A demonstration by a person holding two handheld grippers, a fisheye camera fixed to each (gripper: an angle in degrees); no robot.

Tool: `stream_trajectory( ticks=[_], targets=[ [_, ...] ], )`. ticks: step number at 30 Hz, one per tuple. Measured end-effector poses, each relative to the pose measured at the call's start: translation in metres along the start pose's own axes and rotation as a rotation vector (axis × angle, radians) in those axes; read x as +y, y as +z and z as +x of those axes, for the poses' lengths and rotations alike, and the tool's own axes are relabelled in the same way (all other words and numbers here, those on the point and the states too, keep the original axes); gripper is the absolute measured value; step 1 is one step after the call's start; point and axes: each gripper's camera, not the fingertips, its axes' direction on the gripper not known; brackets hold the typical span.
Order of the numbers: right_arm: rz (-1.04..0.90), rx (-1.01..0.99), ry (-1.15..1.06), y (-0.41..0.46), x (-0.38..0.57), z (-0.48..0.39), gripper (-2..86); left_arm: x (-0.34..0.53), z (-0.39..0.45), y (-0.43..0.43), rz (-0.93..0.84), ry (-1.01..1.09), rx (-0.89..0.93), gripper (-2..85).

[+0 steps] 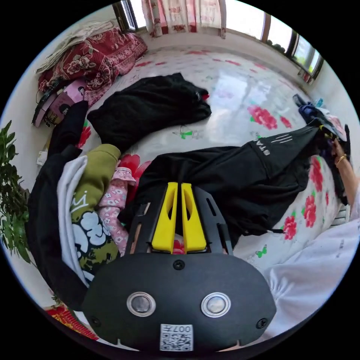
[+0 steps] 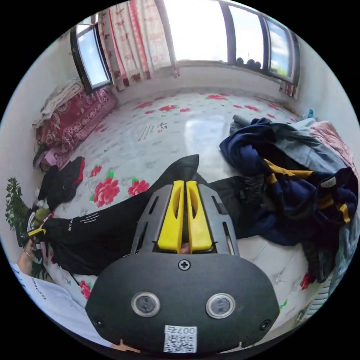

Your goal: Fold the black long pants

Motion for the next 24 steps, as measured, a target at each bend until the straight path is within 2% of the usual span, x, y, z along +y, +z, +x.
stream_trajectory(
  ticks=[6, 10, 14, 17, 19, 20, 21, 22, 24],
  targets=[
    [0.359, 0.082, 0.083, -0.202, 0.044, 0.009, -0.2, 0.067, -0.02, -0.158, 0.339, 0.006, 0.328, -0.9],
    [0.467, 0.073, 0.031, -0.259, 0.03, 0.002, -0.1, 0.075, -0.044, -0.231, 0.532, -0.031, 0.486, -0.8],
    [0.458, 0.004, -0.065, -0.228, -0.034, -0.012, 0.5, 0.033, -0.06, -0.228, 0.551, -0.068, 0.416, -0.4],
    [0.379, -0.062, -0.088, -0.16, -0.088, -0.023, 2.3, -0.022, -0.084, -0.165, 0.473, -0.303, 0.317, 1.3],
    [0.272, -0.055, -0.042, -0.11, -0.107, -0.024, 4.4, -0.052, -0.104, -0.109, 0.4, -0.494, 0.235, 4.6],
    [0.134, -0.059, -0.019, -0.076, -0.111, -0.023, 5.7, -0.056, -0.107, -0.098, 0.38, -0.524, 0.197, 4.8],
    [0.013, -0.083, -0.017, -0.048, -0.105, -0.021, 6.5, -0.062, -0.108, -0.079, 0.332, -0.545, 0.121, 5.3],
    [-0.02, -0.088, -0.011, -0.037, -0.098, -0.019, 6.9, -0.062, -0.106, -0.064, 0.269, -0.547, 0.073, 5.9],
    [-0.109, -0.078, 0.017, -0.003, -0.052, -0.009, 8.4, -0.052, -0.096, -0.05, 0.226, -0.493, 0.084, 6.5]
  ],
)
